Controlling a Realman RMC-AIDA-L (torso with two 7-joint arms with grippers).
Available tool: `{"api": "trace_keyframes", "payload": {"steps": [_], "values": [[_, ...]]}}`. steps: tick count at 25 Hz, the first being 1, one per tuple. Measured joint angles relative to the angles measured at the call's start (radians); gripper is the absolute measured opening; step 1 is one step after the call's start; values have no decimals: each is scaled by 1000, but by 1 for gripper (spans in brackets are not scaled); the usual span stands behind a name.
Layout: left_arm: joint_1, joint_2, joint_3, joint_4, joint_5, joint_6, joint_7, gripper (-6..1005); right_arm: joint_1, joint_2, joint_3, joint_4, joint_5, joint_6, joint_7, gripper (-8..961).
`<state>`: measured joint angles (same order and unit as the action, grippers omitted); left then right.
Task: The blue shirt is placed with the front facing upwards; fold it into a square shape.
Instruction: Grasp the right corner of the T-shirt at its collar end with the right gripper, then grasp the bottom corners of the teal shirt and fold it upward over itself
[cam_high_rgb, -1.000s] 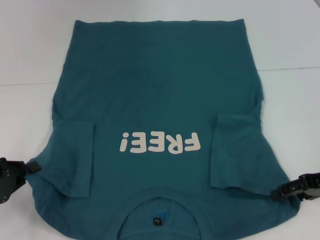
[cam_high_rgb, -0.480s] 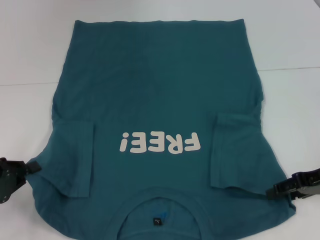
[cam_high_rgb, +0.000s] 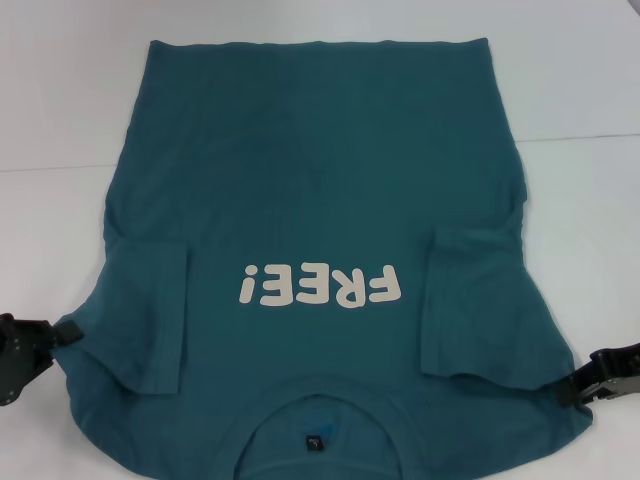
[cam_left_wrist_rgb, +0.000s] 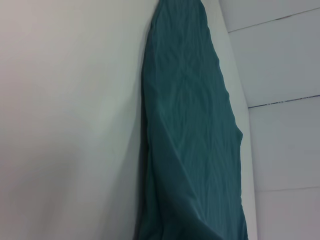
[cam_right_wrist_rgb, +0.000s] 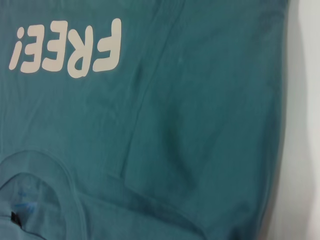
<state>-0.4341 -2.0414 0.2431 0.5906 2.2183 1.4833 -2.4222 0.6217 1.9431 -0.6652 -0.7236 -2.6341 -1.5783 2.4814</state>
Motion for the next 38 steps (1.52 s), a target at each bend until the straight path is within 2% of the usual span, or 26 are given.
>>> {"api": "trace_keyframes", "payload": {"steps": [7, 10, 16, 24, 32, 38], "values": [[0, 0, -1, 0, 0, 2, 0, 6, -3, -3, 1, -1, 0, 0, 7, 135], [-1, 0, -1, 0, 0, 6, 0, 6, -3, -4, -2, -1, 0, 0, 8, 29], [1, 5, 24, 17, 13, 62, 22, 6, -8, -23, -2, -16, 0, -37, 1, 29], [26, 7, 45, 132, 107, 202, 23, 6, -36, -42, 2, -124, 1, -161, 0, 30], [54, 2, 47, 230, 213, 381, 48, 6, -71, -39, -4, -166, -6, -273, -20, 30], [56, 3, 51, 242, 269, 440, 62, 6, -111, -41, -5, -174, -6, -313, -39, 29]]}}
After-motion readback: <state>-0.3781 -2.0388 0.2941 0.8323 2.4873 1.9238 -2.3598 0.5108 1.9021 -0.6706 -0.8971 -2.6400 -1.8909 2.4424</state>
